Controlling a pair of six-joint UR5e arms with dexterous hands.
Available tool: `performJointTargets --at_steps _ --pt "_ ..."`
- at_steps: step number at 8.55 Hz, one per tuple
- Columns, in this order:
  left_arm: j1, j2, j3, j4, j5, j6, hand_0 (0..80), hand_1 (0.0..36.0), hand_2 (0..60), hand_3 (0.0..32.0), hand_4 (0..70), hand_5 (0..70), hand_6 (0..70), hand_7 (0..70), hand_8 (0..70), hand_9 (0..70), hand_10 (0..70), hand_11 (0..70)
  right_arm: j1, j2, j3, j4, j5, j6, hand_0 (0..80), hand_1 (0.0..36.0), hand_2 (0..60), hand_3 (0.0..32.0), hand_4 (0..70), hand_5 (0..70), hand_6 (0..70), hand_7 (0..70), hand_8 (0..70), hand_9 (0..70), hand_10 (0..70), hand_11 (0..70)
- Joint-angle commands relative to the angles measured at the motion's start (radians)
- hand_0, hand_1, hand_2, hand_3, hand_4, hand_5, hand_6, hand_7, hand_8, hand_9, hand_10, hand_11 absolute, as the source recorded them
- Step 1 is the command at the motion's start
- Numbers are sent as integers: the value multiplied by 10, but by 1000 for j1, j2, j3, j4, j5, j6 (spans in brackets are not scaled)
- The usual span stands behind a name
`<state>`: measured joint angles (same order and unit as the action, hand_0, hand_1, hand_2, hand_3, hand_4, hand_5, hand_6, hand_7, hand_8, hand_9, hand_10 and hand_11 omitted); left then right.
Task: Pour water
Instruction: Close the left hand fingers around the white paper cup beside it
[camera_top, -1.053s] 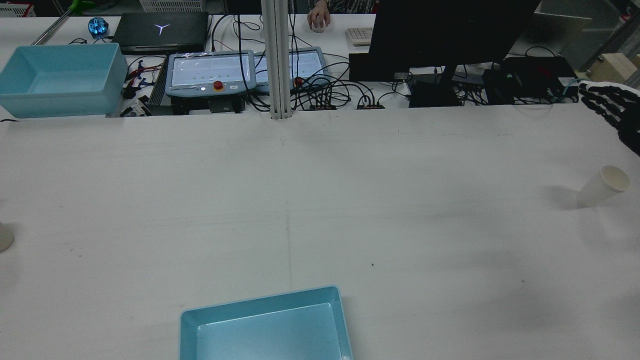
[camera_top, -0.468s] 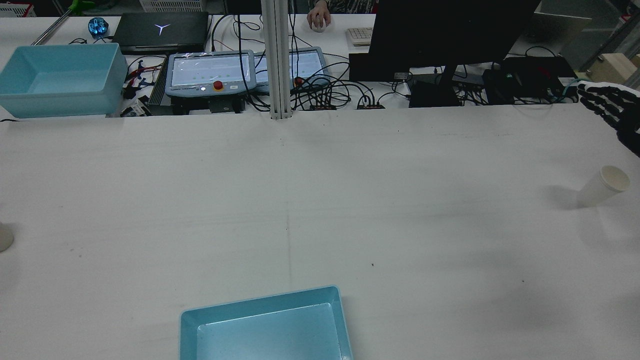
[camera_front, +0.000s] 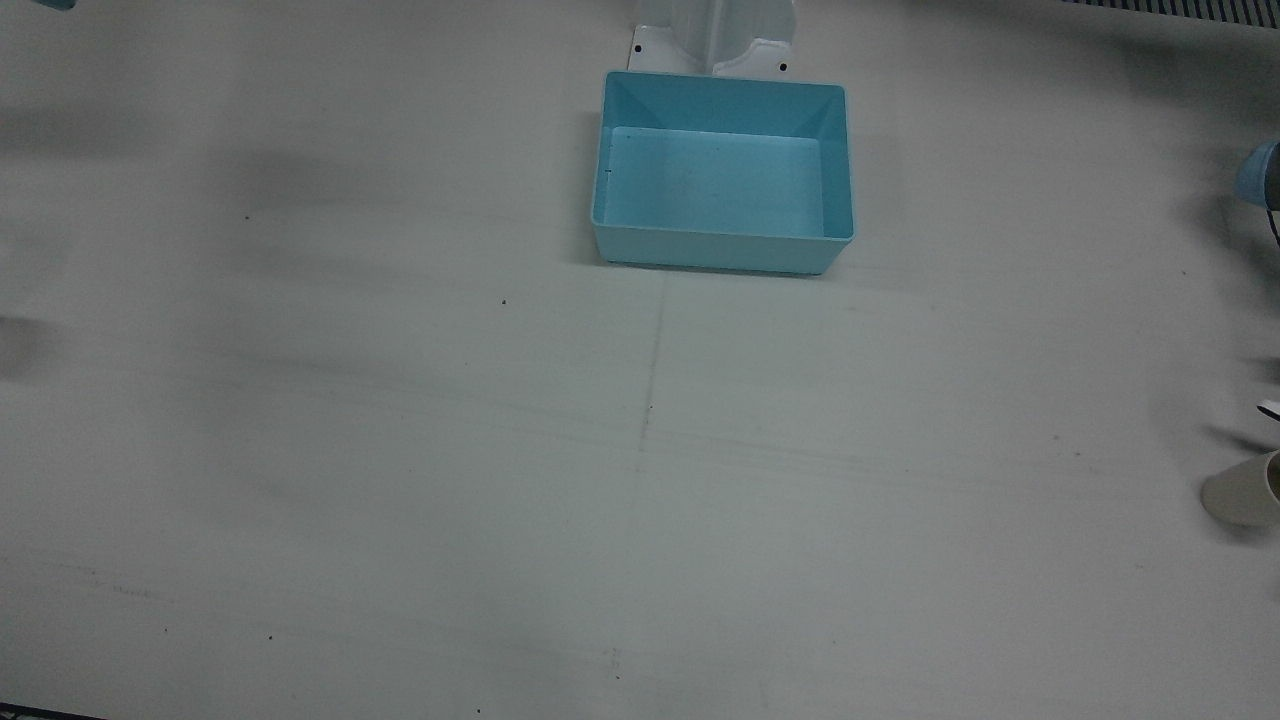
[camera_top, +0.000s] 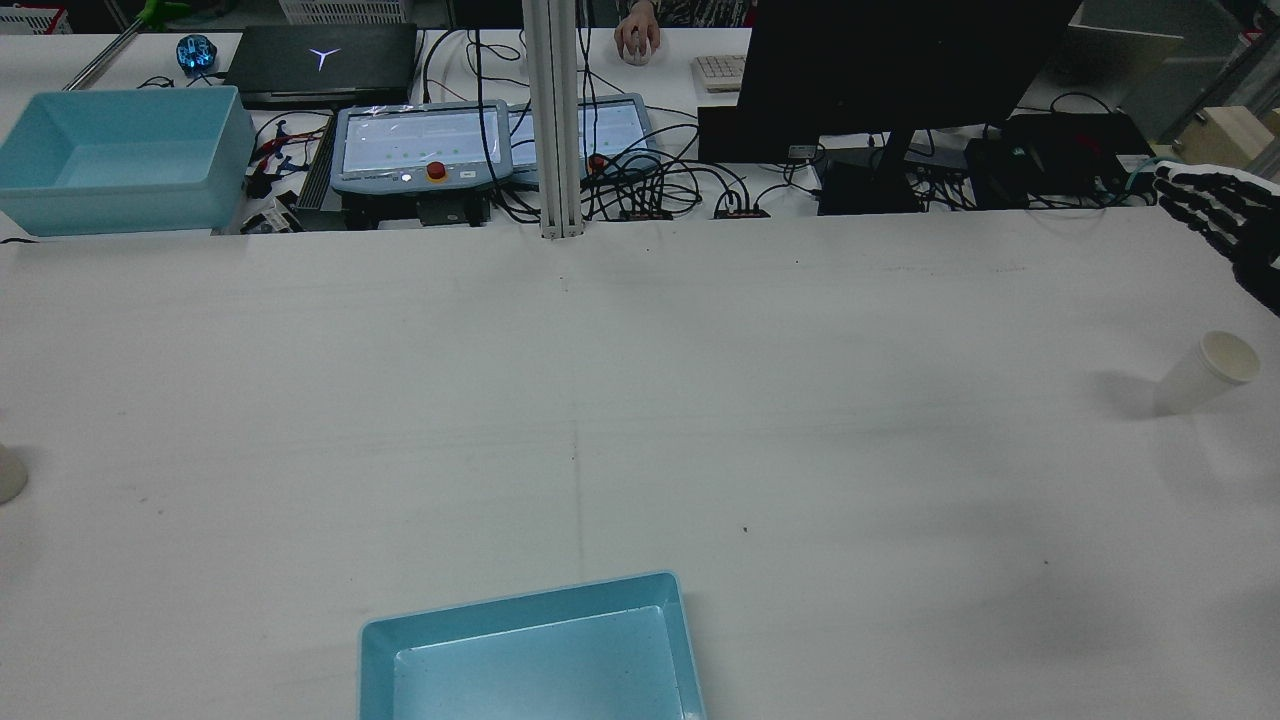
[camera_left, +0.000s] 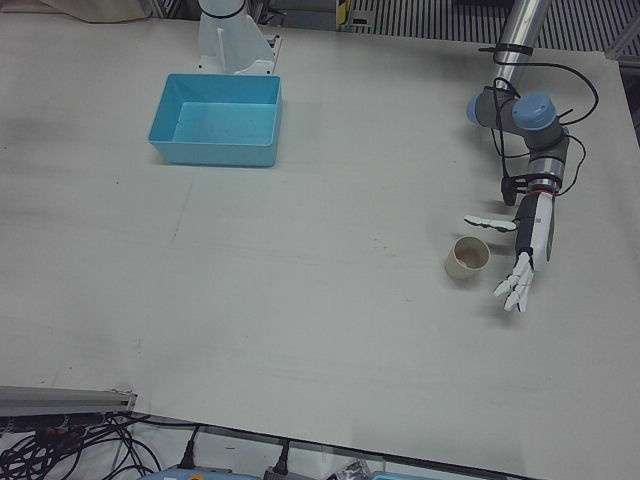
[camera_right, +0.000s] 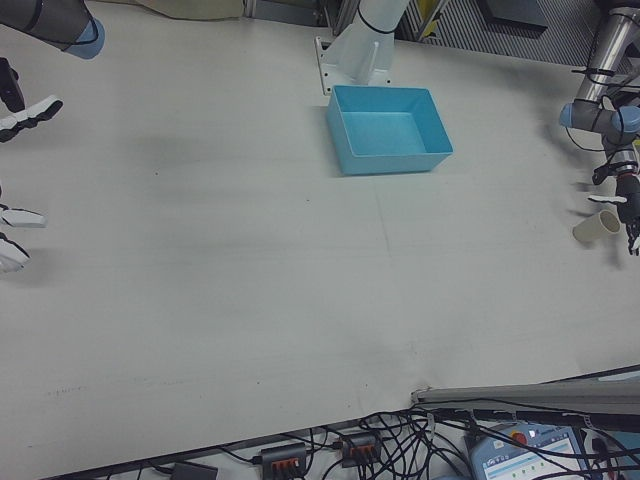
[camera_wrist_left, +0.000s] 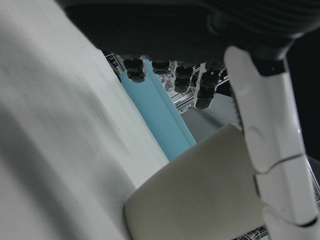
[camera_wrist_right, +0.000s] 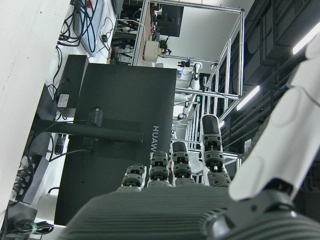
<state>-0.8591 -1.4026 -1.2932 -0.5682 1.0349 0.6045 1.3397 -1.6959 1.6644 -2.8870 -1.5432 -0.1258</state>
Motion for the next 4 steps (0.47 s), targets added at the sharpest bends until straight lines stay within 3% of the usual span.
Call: performJointTargets --at_steps 1,2,3,4 --pt "5 -6 -3 11 -1 0 576 89 0 0 192 131 65 109 24 22 43 78 -4 -1 0 0 0 -2 480 53 0 0 276 220 107 183 96 109 50 76" --pt "5 -12 -3 17 -1 1 570 84 0 0 193 127 58 105 20 16 34 64 -4 -1 -2 0 0 -2 480 54 0 0 277 221 108 183 97 110 49 76" --pt "5 -21 -5 27 -1 3 560 76 0 0 131 108 43 105 15 11 17 40 -4 -1 -3 0 0 -2 480 53 0 0 278 220 109 183 98 112 51 78" --pt "6 -33 -8 40 -1 4 561 78 0 0 118 105 39 103 14 10 16 39 -4 -1 -3 0 0 -3 479 53 0 0 278 220 109 183 98 111 51 78"
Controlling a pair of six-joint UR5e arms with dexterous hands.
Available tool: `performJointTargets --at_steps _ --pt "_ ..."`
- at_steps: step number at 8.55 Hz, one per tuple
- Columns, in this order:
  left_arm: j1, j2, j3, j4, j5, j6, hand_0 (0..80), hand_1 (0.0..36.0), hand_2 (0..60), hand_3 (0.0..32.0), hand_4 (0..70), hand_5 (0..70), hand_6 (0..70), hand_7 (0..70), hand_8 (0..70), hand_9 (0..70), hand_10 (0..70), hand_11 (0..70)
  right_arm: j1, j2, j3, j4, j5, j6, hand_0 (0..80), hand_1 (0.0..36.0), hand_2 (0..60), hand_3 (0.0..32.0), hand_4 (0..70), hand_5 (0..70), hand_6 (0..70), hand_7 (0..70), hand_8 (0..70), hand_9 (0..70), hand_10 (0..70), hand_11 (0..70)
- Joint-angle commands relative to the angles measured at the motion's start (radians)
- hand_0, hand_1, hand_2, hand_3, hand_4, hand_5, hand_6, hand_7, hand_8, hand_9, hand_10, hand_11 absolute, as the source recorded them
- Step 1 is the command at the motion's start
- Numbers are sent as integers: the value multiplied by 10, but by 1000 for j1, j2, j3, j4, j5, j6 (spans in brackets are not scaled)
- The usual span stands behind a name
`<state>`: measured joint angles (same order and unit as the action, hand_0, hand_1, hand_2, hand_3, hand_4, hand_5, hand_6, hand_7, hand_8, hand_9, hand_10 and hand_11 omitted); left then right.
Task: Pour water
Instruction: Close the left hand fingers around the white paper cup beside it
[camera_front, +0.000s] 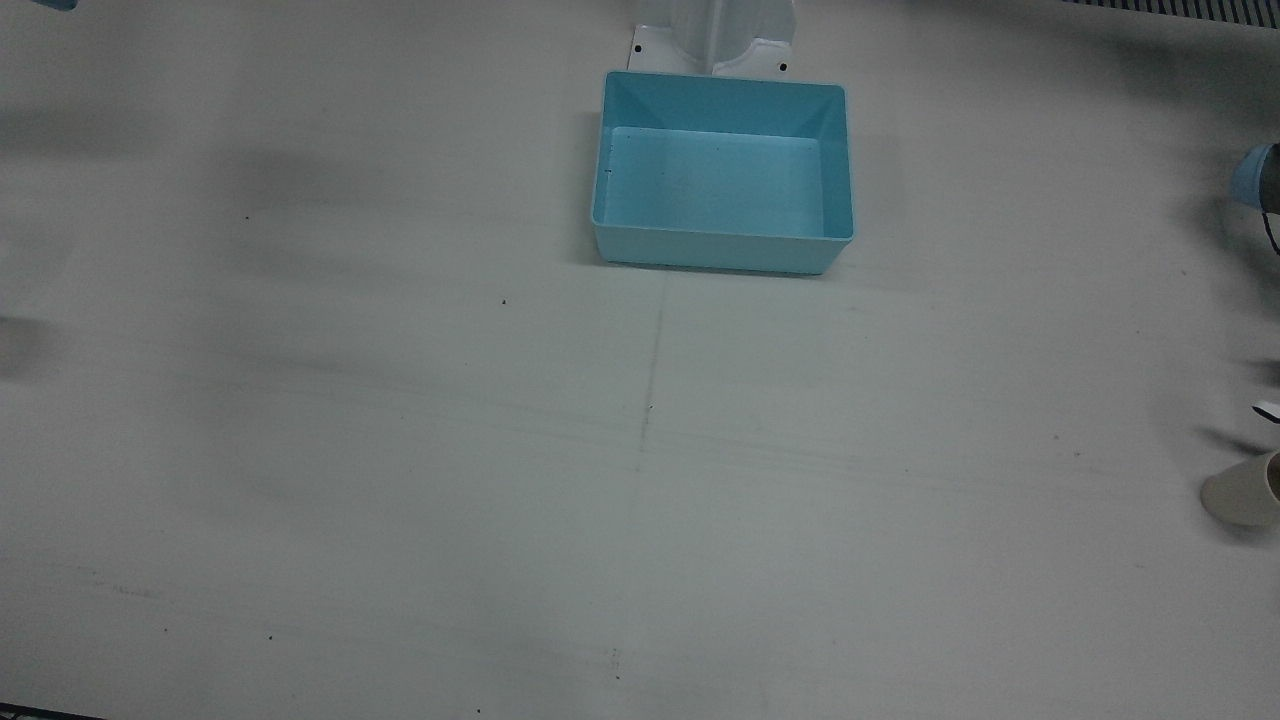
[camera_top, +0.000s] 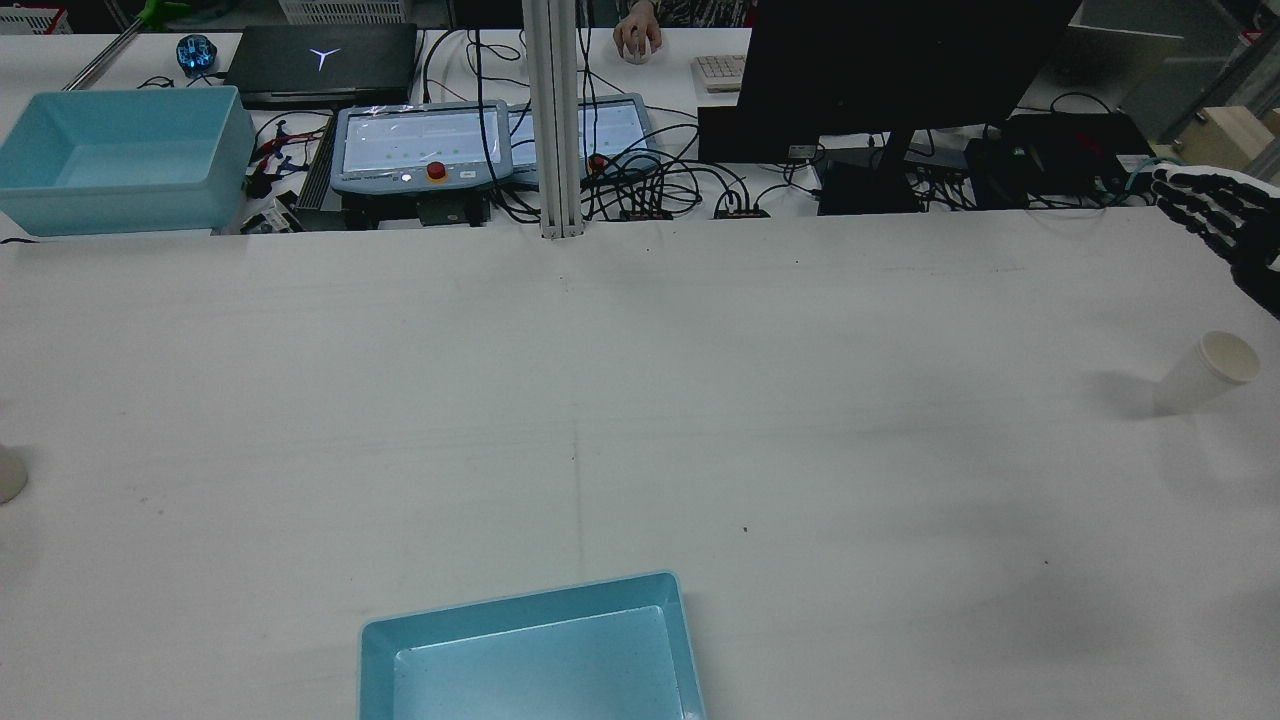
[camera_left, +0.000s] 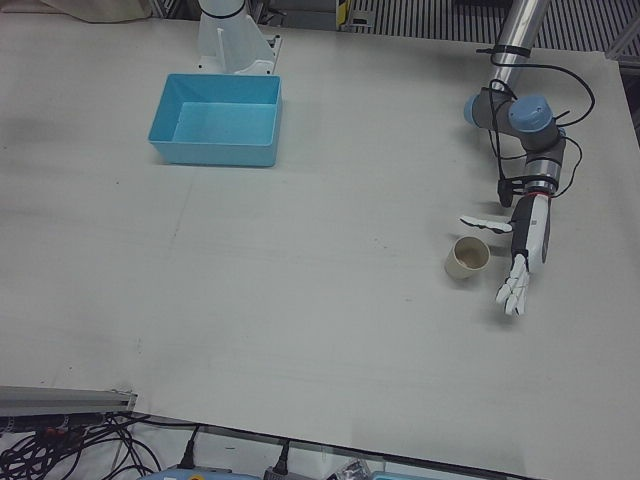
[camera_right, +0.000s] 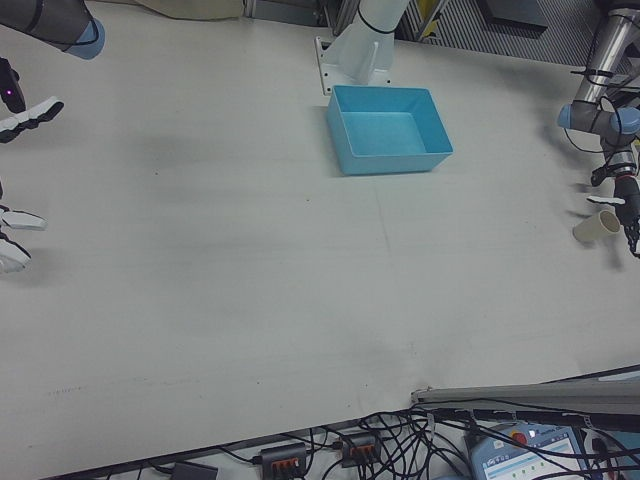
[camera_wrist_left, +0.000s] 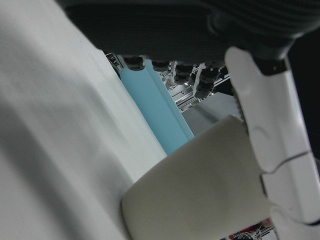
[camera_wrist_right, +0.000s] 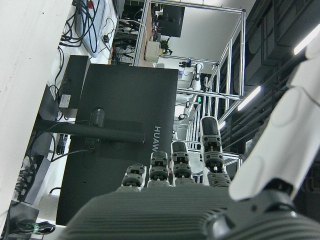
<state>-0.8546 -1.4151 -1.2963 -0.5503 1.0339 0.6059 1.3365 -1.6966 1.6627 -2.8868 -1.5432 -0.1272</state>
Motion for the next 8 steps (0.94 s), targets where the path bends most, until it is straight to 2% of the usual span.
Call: performJointTargets --at_steps 1,4,6,8 --pt "3 -36 -4 32 0 6 562 80 0 0 115 106 38 102 13 8 16 40 0 0 -3 0 0 0 479 53 0 0 271 218 106 180 96 109 52 80" --pt "25 -36 -4 35 -8 8 563 81 0 0 107 105 35 101 13 8 15 38 0 0 -12 1 0 0 478 52 0 0 258 215 102 174 94 107 49 76" --pt "98 -31 -8 36 -69 5 559 79 0 0 103 103 33 99 13 8 15 38 -2 0 -14 1 0 0 477 49 0 0 262 215 105 176 95 109 52 80" --pt "101 -33 -11 38 -77 2 563 80 0 0 105 103 33 99 13 8 15 37 0 0 -14 1 0 1 476 49 0 0 270 218 107 180 97 110 53 80"
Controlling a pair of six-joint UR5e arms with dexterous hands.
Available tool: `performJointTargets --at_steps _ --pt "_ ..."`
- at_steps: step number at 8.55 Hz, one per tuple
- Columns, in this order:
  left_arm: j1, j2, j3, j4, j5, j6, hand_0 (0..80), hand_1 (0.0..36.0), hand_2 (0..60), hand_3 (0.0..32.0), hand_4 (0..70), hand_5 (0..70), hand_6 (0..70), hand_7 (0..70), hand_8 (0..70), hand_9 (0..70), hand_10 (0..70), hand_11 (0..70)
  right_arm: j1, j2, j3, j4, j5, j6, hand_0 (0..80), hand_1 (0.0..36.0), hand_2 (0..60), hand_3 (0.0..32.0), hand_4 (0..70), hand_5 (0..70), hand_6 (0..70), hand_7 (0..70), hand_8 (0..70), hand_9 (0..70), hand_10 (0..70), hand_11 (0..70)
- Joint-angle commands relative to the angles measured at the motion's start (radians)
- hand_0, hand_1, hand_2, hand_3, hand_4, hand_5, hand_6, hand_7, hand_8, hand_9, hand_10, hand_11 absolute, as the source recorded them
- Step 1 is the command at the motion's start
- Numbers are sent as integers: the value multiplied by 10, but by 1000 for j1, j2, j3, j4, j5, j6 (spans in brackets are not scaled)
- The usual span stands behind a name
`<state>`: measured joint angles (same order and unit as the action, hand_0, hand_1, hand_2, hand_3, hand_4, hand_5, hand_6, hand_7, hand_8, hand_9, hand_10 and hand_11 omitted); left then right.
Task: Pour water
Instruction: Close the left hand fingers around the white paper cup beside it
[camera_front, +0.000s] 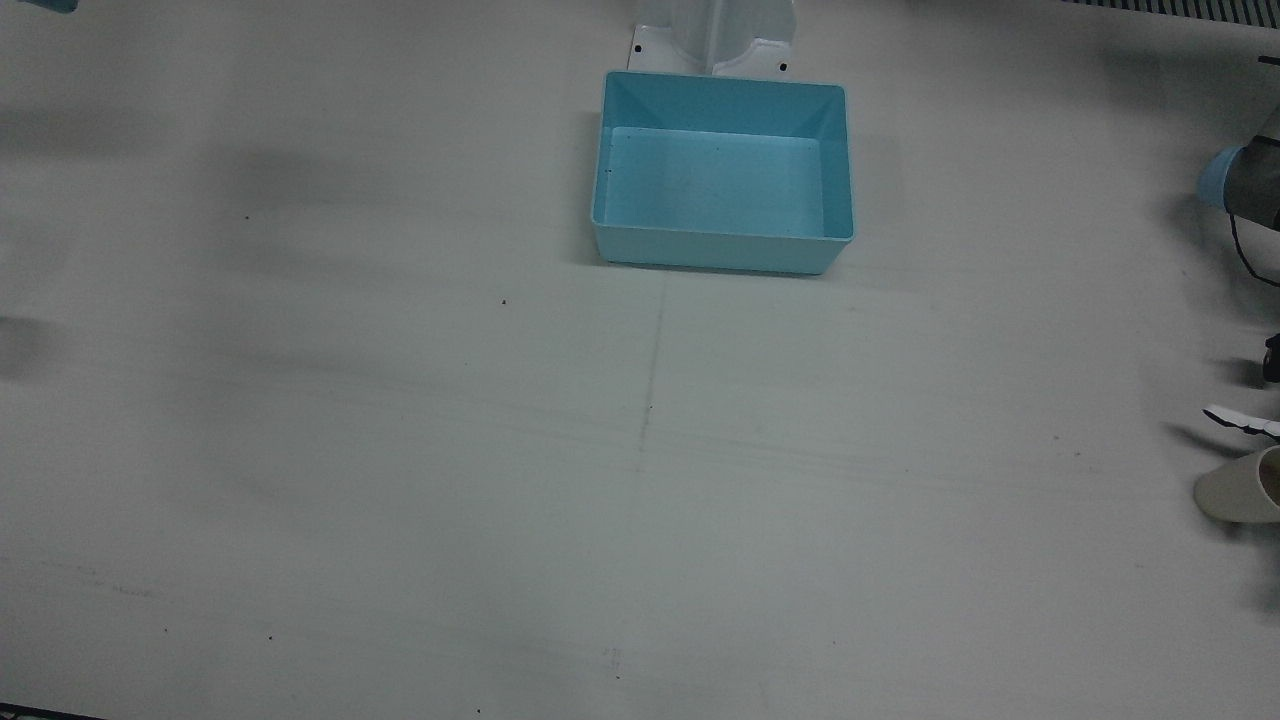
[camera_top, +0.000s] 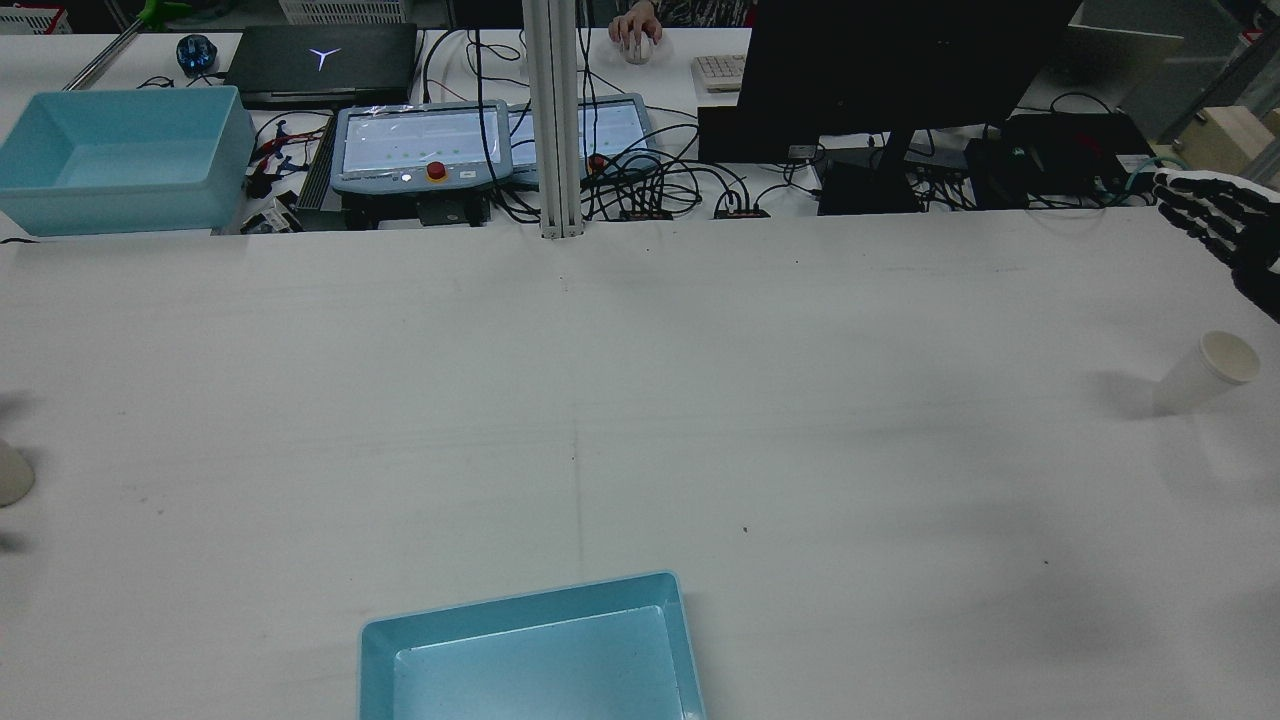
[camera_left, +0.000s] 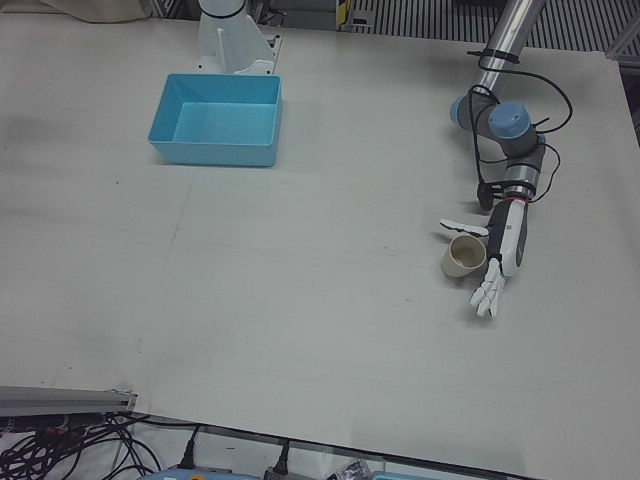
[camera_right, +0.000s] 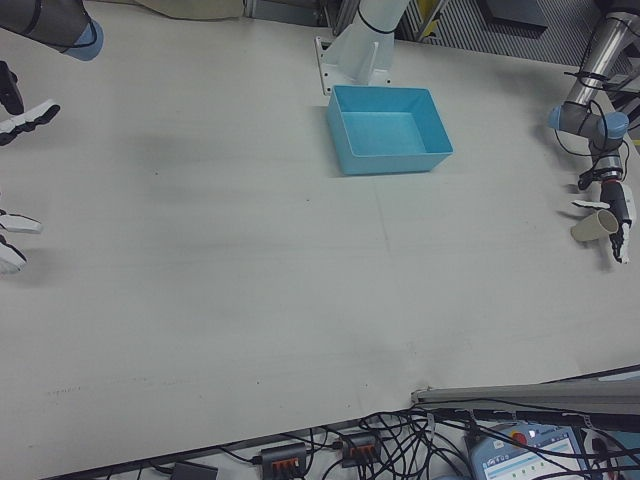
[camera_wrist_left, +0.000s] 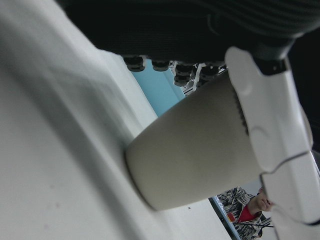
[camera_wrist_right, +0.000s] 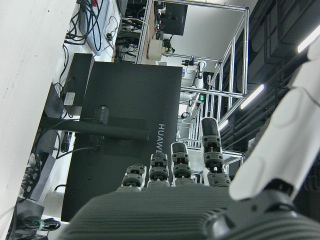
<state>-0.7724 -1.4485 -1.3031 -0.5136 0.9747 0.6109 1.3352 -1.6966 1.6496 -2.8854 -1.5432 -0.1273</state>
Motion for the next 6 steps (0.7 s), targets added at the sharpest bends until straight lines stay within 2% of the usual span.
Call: performJointTargets --at_steps 1,6 --pt "18 0 -4 1 -19 -6 562 80 0 0 106 104 34 100 13 8 14 37 1 0 -1 0 0 2 476 49 0 0 264 215 105 177 95 108 52 79" --pt "16 -3 -38 56 -21 -23 577 98 0 0 120 132 44 118 20 20 12 35 2 -5 1 0 0 5 477 52 0 0 255 214 99 174 92 106 47 73"
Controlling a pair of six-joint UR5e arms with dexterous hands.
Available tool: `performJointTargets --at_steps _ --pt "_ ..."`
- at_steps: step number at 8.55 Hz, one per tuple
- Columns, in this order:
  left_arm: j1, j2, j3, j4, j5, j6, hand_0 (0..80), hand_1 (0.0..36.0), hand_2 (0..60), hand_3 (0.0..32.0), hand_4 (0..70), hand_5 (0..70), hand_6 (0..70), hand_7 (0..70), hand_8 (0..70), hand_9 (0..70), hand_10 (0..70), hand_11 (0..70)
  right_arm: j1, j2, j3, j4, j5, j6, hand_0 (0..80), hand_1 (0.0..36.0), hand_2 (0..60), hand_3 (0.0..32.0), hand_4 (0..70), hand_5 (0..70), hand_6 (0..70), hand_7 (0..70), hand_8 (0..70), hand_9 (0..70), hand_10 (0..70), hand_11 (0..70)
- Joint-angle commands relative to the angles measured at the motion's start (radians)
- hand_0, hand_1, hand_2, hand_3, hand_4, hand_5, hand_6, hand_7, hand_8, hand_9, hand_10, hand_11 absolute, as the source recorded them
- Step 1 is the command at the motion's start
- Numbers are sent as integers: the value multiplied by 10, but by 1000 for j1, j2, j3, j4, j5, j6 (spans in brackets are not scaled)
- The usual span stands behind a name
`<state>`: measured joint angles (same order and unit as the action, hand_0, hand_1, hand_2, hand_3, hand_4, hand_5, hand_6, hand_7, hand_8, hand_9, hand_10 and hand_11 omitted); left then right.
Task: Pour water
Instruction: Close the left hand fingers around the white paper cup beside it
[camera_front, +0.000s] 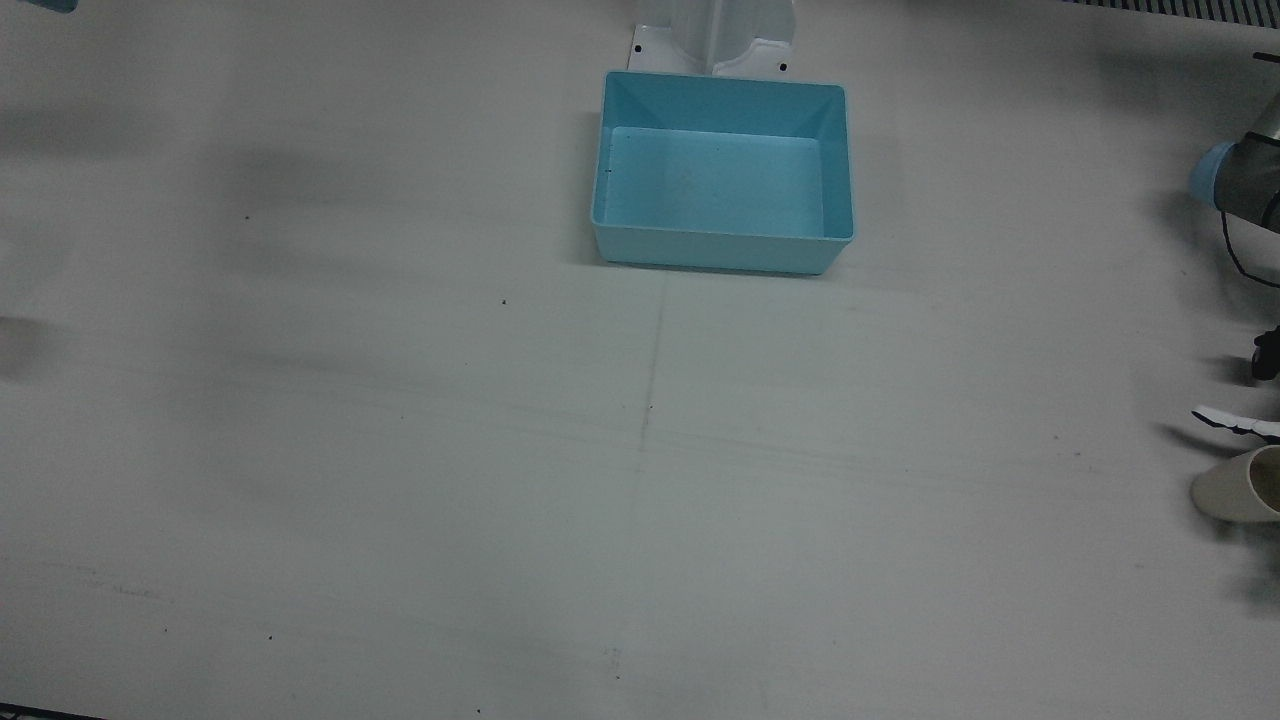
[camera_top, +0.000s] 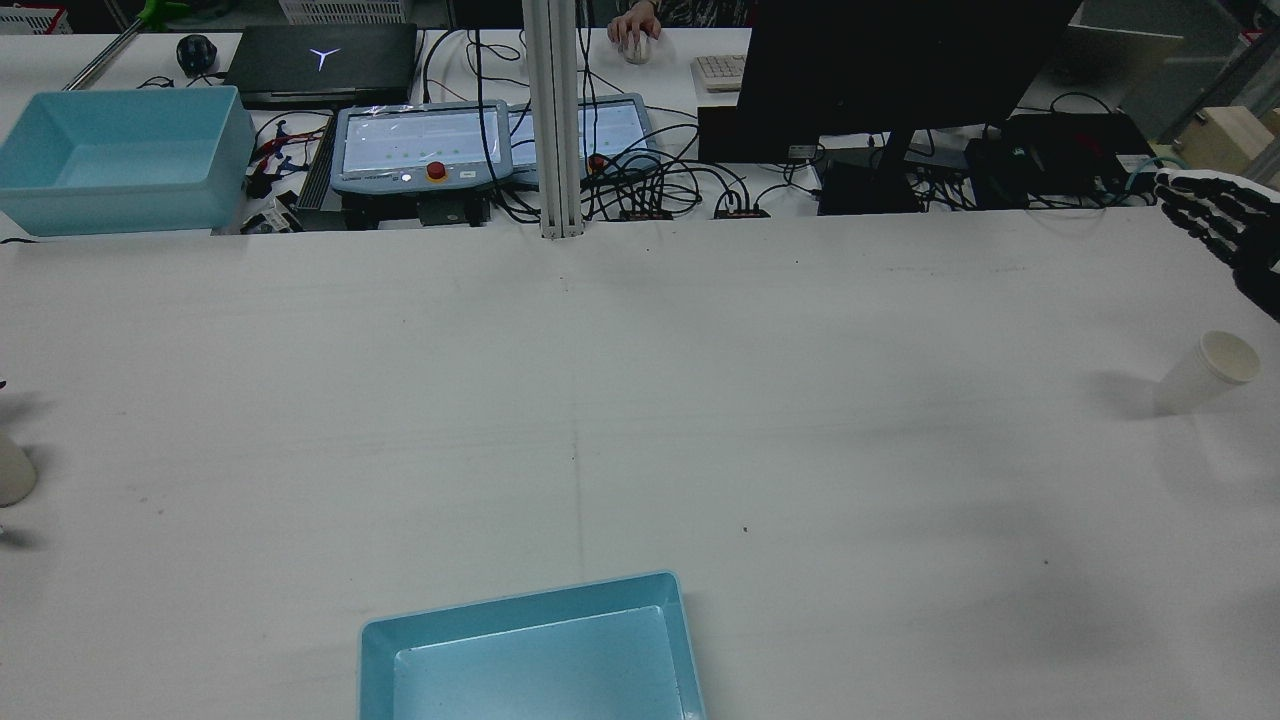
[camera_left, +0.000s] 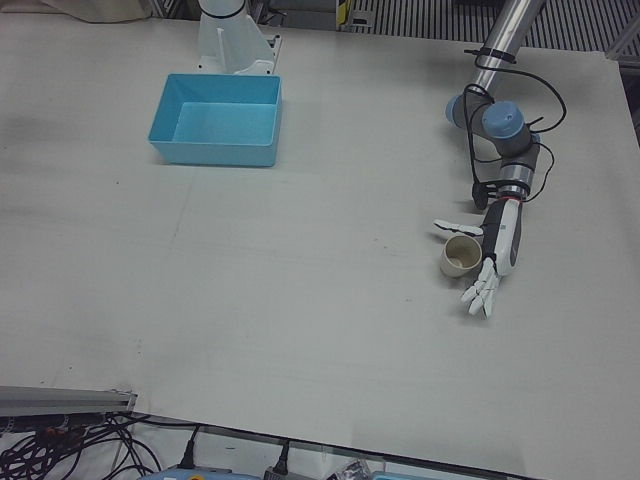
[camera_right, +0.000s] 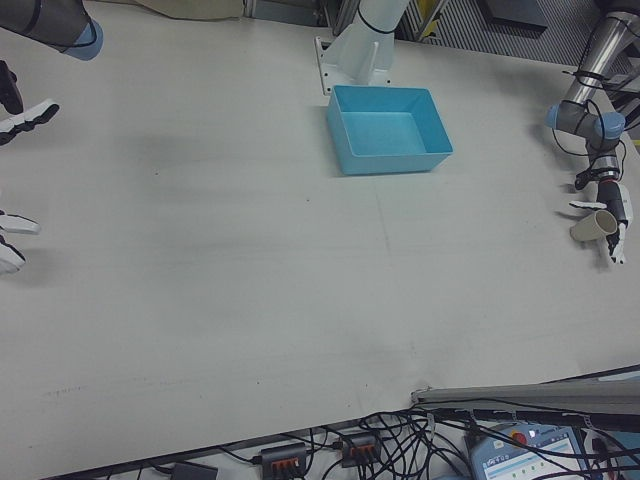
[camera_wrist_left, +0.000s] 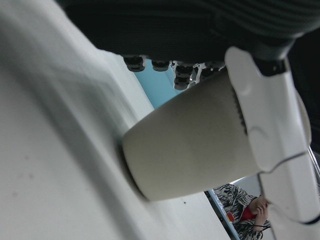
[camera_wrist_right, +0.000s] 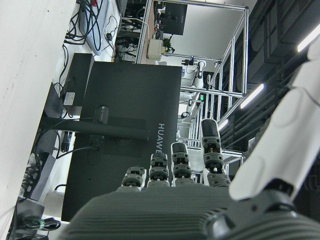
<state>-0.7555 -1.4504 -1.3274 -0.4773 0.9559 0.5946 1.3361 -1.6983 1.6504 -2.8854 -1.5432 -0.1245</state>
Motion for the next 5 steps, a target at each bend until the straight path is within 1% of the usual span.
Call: performJointTargets --at_steps 1,2,3,5 --pt "-1 -8 -13 26 -2 -7 588 117 0 0 125 139 47 121 20 21 14 39 2 -4 0 0 0 2 477 52 0 0 251 214 98 173 92 107 47 73" --pt "-1 -10 -21 39 -2 -7 595 126 0 0 131 145 51 125 22 24 16 43 2 -6 0 0 0 2 477 53 0 0 252 215 98 172 92 106 47 74" --pt "-1 -11 -19 40 -3 -7 598 127 0 0 133 146 52 127 22 26 16 43 2 -6 0 0 0 3 479 54 0 0 249 216 96 171 91 106 46 72" --pt "-4 -10 -19 39 -5 -9 589 119 0 0 133 149 54 128 22 26 19 46 2 -7 0 0 0 2 478 53 0 0 247 214 95 170 90 104 45 70"
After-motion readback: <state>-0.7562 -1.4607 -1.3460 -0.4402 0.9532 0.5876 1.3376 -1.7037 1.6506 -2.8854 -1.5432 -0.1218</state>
